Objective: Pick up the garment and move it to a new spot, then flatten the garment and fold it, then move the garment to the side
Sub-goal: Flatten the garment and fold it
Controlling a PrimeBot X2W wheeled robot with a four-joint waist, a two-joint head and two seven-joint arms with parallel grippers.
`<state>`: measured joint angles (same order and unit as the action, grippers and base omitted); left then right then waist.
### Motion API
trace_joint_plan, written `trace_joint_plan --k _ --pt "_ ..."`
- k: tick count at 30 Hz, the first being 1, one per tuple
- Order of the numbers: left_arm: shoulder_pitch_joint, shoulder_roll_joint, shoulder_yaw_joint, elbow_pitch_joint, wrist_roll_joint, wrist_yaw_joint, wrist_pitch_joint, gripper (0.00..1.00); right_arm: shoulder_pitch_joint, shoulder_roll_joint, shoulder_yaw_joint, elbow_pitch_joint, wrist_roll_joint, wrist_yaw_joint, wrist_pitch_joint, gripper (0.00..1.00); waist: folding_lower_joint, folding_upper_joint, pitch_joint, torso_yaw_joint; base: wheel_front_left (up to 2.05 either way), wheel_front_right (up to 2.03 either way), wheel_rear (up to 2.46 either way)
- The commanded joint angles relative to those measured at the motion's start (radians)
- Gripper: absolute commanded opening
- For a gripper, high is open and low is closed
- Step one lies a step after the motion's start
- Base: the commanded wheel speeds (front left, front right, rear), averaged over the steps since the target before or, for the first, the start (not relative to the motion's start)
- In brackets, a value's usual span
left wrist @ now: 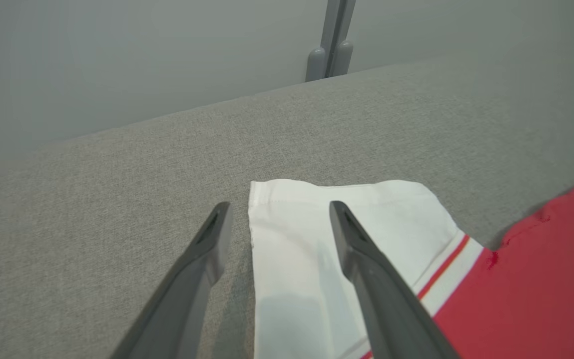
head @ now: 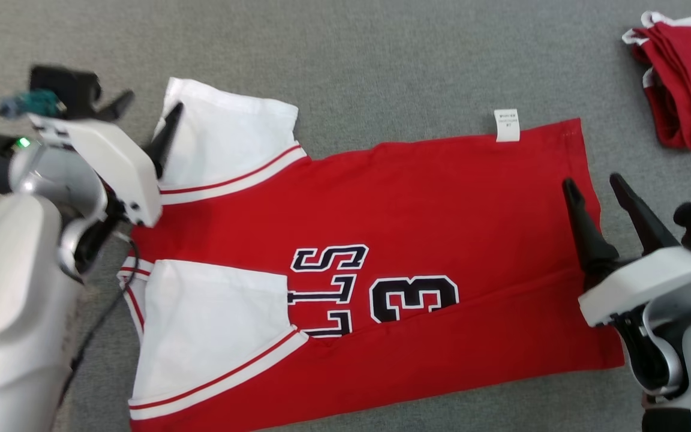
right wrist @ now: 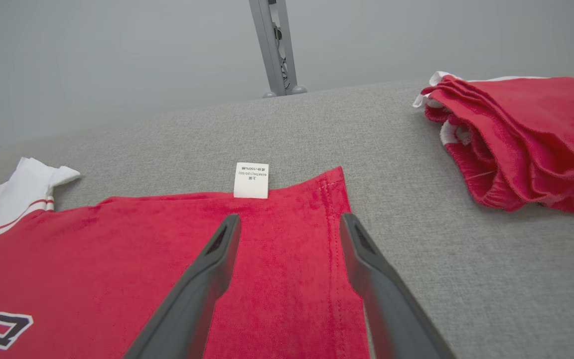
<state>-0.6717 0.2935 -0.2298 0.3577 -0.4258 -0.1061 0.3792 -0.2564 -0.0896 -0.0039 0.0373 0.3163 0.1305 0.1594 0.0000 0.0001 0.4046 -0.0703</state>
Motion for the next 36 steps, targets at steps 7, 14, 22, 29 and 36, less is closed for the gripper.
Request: trace_joint_plan --k 7,14,22,29,36 --pt "-0.166 0.070 -0.015 0.100 -0.030 -0.017 0.065 1.00 -0.111 -0.030 0.049 0.028 0.016 0.000 -0.024 1.00 0.0000 -0.0001 0.100 -0.048 0.00 0.00 0.00" --pt "-0.225 0.098 -0.048 0.149 -0.061 -0.024 0.128 1.00 -0.165 -0.048 0.080 0.065 0.023 0.000 -0.043 1.00 0.0000 -0.0001 0.108 -0.063 0.00 0.00 0.00" --pt "-0.229 0.117 -0.099 0.144 -0.086 -0.022 0.166 1.00 -0.190 -0.060 0.102 0.090 0.037 0.000 -0.055 1.00 0.0000 -0.0001 0.105 -0.076 0.00 0.00 0.00" --pt "-0.239 0.133 -0.101 0.176 -0.078 -0.007 0.176 1.00 -0.217 -0.059 0.132 0.099 0.044 0.000 -0.060 1.00 0.0000 -0.0001 0.119 -0.107 0.00 0.00 0.00" --pt "-0.252 0.136 -0.115 0.201 -0.086 -0.006 0.207 0.00 -0.236 -0.076 0.143 0.107 0.045 0.000 -0.064 1.00 0.0000 -0.0001 0.123 -0.121 0.00 0.00 0.00"
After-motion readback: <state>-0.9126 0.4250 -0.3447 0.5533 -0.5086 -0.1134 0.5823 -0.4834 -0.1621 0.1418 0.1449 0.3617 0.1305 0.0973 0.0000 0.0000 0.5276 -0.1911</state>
